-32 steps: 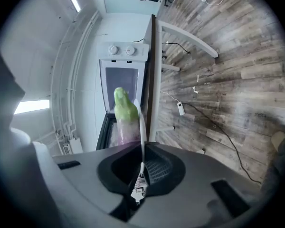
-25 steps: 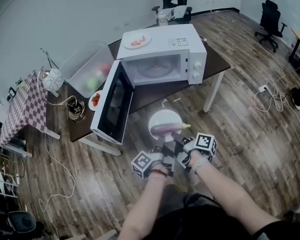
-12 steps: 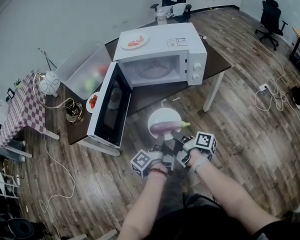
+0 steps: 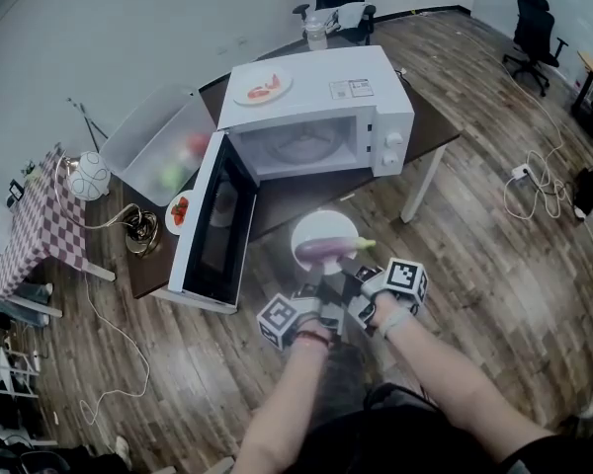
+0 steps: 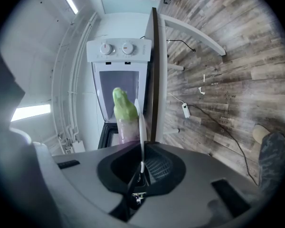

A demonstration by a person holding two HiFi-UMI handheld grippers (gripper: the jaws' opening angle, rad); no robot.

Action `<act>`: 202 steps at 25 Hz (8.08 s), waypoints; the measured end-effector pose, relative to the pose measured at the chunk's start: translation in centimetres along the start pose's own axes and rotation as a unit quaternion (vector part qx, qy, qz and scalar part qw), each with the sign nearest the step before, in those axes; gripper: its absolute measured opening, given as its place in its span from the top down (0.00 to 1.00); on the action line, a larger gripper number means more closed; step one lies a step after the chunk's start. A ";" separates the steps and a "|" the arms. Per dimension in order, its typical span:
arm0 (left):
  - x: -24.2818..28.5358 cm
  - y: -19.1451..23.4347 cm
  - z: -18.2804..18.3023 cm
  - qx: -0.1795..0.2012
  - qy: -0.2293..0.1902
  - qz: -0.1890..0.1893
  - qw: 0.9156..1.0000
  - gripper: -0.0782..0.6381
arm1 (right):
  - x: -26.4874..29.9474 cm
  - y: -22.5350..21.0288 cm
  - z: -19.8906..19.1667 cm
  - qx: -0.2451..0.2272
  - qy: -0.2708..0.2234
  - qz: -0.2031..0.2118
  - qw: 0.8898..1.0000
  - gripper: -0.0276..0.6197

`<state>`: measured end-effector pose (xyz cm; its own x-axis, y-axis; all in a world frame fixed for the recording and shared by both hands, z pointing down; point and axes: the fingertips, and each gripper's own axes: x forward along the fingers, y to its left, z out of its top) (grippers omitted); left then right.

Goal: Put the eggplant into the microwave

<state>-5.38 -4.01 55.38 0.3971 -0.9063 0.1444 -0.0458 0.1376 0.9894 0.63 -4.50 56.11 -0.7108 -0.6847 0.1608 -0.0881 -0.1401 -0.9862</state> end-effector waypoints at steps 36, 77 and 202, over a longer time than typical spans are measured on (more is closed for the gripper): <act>11.1 -2.4 7.5 0.003 0.021 -0.004 1.000 0.87 | 10.4 2.9 7.8 0.000 -0.024 0.008 1.000 0.93; 17.5 -3.6 10.9 -0.002 0.017 -0.012 1.000 0.86 | 15.9 4.3 12.7 0.012 -0.014 0.013 1.000 0.93; 18.8 -5.6 11.2 0.553 0.083 0.025 0.829 0.89 | 17.7 5.2 11.7 -0.352 0.108 -0.107 0.924 0.95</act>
<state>-7.95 -26.28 52.73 0.4855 -0.8306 0.2725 -0.8416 -0.3598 0.4027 -4.24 -25.75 54.29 -0.7410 -0.5254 0.4182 -0.6201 0.2963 -0.7264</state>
